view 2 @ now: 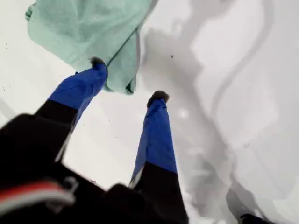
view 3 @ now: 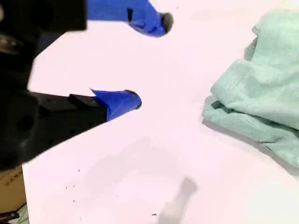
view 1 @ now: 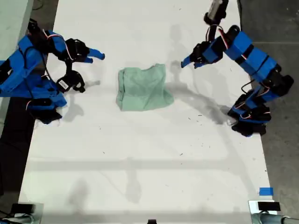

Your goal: Fold t-shirt

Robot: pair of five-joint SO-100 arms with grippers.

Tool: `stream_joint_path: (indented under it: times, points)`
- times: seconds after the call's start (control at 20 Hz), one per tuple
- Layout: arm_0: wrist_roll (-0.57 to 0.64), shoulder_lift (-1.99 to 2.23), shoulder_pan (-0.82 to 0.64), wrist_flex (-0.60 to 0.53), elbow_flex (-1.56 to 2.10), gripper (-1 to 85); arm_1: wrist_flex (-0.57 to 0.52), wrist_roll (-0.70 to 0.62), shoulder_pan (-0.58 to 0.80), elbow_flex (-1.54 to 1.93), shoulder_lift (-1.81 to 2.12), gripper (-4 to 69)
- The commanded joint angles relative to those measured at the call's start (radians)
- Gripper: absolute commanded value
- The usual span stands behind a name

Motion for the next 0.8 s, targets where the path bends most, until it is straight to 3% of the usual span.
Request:
stream_joint_path:
  times: [0.0,0.1,0.2,0.3,0.4,0.55,0.65,0.75]
  points:
    - [-0.061,0.318,0.084,-0.074,0.239,9.3,-0.040,0.101,-0.054,0.276,0.319,8.8]
    - [-0.127,0.560,0.166,-0.127,0.431,1.0,-0.075,0.225,-0.133,0.497,0.520,1.7]
    - [-0.213,0.841,0.242,-0.164,0.652,0.0,-0.156,0.383,-0.227,0.753,0.758,-0.6]
    - [-0.298,1.011,0.295,-0.117,0.804,0.0,-0.221,0.568,-0.318,1.045,1.062,-1.1]
    - [-0.345,1.017,0.341,-0.117,0.894,0.2,-0.181,0.693,-0.403,1.276,1.417,-1.1]
    - [-0.360,1.017,0.377,-0.195,1.028,0.6,-0.195,0.834,-0.494,1.442,1.476,-1.2]
    - [-0.360,1.014,0.408,-0.161,1.037,5.9,-0.204,0.885,-0.494,1.443,1.471,-0.4]
    - [-0.360,1.014,0.431,-0.098,1.035,5.9,-0.218,0.976,-0.479,1.448,1.471,3.3]
